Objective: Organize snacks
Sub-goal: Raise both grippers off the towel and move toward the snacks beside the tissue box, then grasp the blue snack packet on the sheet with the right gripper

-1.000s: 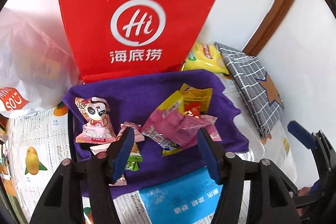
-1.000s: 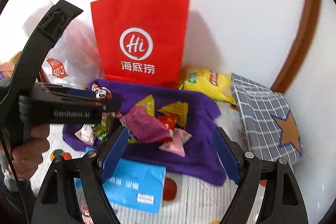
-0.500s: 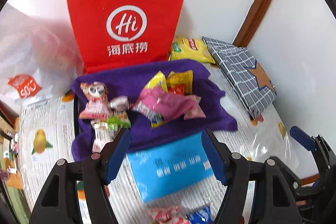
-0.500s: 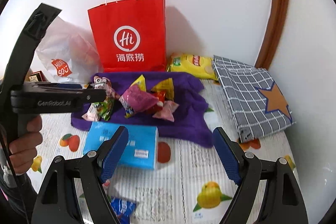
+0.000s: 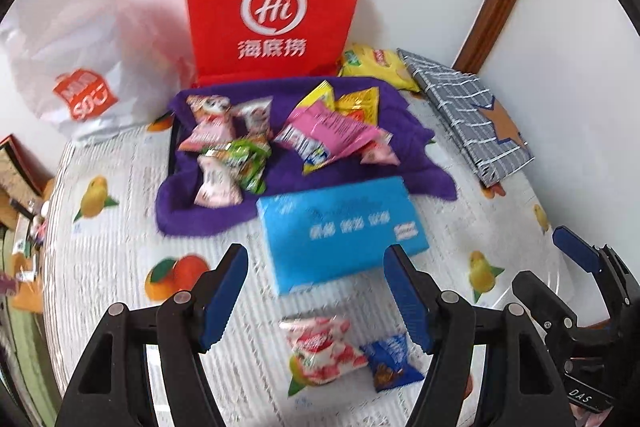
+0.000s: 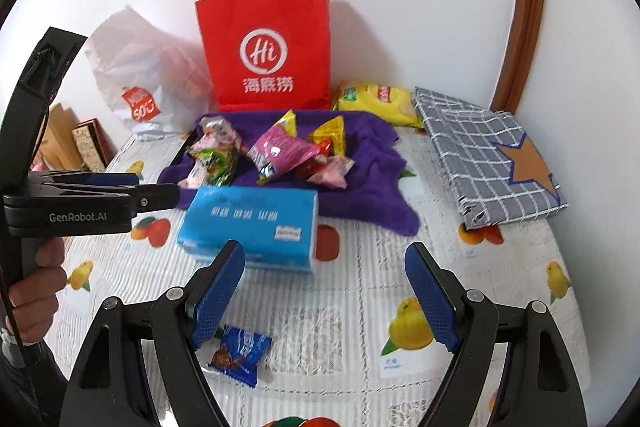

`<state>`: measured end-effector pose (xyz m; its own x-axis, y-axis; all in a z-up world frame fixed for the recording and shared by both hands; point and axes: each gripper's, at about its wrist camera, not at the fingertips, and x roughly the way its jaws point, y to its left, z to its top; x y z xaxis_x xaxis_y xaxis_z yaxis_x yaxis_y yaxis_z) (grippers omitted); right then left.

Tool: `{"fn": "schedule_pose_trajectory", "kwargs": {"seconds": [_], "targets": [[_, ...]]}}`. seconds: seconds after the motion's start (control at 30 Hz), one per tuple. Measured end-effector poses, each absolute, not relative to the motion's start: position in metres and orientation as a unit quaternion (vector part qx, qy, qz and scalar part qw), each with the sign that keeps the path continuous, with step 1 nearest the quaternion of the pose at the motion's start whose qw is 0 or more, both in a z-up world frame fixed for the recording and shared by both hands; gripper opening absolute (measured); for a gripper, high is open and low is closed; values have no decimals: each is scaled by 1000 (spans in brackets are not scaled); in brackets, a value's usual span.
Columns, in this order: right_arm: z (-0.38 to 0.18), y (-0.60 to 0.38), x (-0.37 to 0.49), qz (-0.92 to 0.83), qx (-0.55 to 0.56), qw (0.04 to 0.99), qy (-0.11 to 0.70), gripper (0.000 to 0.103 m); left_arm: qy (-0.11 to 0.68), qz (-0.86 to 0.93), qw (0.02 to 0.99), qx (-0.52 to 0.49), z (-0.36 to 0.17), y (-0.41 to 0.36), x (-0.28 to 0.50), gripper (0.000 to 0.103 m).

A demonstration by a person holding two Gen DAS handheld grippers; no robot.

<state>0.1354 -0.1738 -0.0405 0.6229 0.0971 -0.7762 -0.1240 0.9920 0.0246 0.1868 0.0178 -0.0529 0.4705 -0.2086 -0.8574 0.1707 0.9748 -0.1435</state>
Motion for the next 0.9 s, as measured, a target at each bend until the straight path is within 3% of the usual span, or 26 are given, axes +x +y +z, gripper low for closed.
{"fn": "schedule_pose_trajectory", "kwargs": {"seconds": [0.5,0.7,0.83,0.9], "targets": [[-154,-115,116,148,-37,831,535,72,533,-52,842,-69,-109,76,133,69],[-178,-111,113,129,-46,831,539,65,541,-50,836,-80,-126,84,125,69],[-177,-111,111,128,-62,840,524,47,543,-55,834,-82,-131,80,126,69],[-177,-117,113,134,-56,839,525,47,544,-60,833,-80,-133,76,128,69]]}}
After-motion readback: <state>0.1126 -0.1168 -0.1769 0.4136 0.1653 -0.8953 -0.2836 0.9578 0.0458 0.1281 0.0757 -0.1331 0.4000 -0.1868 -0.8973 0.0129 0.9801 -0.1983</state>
